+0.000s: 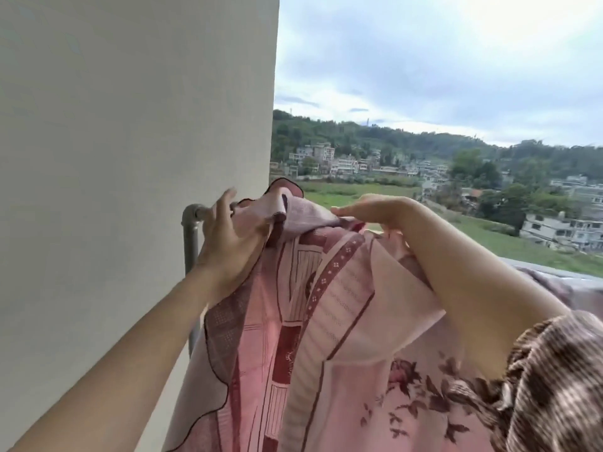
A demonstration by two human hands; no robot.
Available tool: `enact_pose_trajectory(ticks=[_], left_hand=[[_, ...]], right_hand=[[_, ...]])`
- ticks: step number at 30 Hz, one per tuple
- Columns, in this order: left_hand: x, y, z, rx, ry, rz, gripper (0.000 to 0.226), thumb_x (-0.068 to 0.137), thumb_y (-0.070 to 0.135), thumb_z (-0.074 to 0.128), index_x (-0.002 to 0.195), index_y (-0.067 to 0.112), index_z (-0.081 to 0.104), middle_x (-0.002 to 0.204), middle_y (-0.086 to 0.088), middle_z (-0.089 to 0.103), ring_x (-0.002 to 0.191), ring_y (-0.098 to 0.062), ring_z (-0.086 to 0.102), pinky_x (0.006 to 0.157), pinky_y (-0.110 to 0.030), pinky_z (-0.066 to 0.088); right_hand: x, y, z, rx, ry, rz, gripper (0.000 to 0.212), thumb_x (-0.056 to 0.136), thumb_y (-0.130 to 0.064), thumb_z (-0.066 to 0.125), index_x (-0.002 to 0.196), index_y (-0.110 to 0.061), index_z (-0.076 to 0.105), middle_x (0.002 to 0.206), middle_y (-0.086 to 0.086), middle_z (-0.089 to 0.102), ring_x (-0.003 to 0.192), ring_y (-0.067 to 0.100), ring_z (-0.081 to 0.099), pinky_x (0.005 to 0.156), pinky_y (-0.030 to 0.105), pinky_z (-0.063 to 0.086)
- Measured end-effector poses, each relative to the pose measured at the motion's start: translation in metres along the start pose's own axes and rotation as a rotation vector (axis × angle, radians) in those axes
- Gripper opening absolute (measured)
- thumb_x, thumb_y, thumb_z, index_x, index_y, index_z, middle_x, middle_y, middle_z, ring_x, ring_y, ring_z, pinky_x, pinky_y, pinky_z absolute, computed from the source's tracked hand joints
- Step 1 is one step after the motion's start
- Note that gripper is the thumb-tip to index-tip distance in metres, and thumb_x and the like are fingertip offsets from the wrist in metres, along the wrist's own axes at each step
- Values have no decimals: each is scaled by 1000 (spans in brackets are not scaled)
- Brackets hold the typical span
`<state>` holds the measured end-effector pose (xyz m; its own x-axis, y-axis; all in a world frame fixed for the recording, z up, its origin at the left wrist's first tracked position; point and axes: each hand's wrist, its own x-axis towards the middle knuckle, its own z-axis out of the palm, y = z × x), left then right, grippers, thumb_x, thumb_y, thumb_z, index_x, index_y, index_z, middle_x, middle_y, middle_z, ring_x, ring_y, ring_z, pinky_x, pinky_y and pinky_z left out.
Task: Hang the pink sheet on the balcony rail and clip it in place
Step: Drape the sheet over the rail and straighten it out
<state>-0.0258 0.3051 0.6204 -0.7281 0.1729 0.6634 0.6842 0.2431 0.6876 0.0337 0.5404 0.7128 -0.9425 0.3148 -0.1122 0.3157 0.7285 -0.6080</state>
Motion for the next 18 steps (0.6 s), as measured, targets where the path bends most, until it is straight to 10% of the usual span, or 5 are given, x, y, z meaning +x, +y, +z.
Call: enact_pose_trajectory(ticks=[2,5,11,15,18], left_hand=[[-44,-33,7,-222,-150,-147,102,65,66,70,146,32,18,136,9,38,122,-4,45,92,-9,37],[-85,-74,13,-304,-338,-398,132,52,56,87,145,47,-7,143,10,37,131,-11,41,106,-39,42],[-108,-100,14,-239,-546,-587,13,93,13,59,103,4,60,96,-10,66,79,-14,62,64,-12,51],[-107,-76,-10,-241,-544,-609,28,100,21,47,82,7,63,67,2,67,59,-5,62,60,-14,48],[-95,-51,-41,-201,-583,-482,32,96,32,53,101,4,69,98,-18,72,88,-22,67,88,-38,51]], right_hand=[[-9,2,10,-53,-210,-13,41,96,-45,49,111,-12,68,115,8,69,107,25,65,99,45,48],[-21,-11,19,-338,-65,-152,41,98,-35,47,103,-1,69,107,13,68,93,23,65,91,39,53],[-47,-48,41,-421,49,-408,52,81,-60,61,111,-17,62,110,-1,59,99,15,54,82,29,42],[-49,-50,65,-837,365,-477,21,86,-35,61,99,-20,66,91,-1,63,81,21,59,63,29,46],[-55,-54,59,-966,487,-502,7,86,-10,51,82,-14,55,66,-2,47,56,17,47,46,26,32]])
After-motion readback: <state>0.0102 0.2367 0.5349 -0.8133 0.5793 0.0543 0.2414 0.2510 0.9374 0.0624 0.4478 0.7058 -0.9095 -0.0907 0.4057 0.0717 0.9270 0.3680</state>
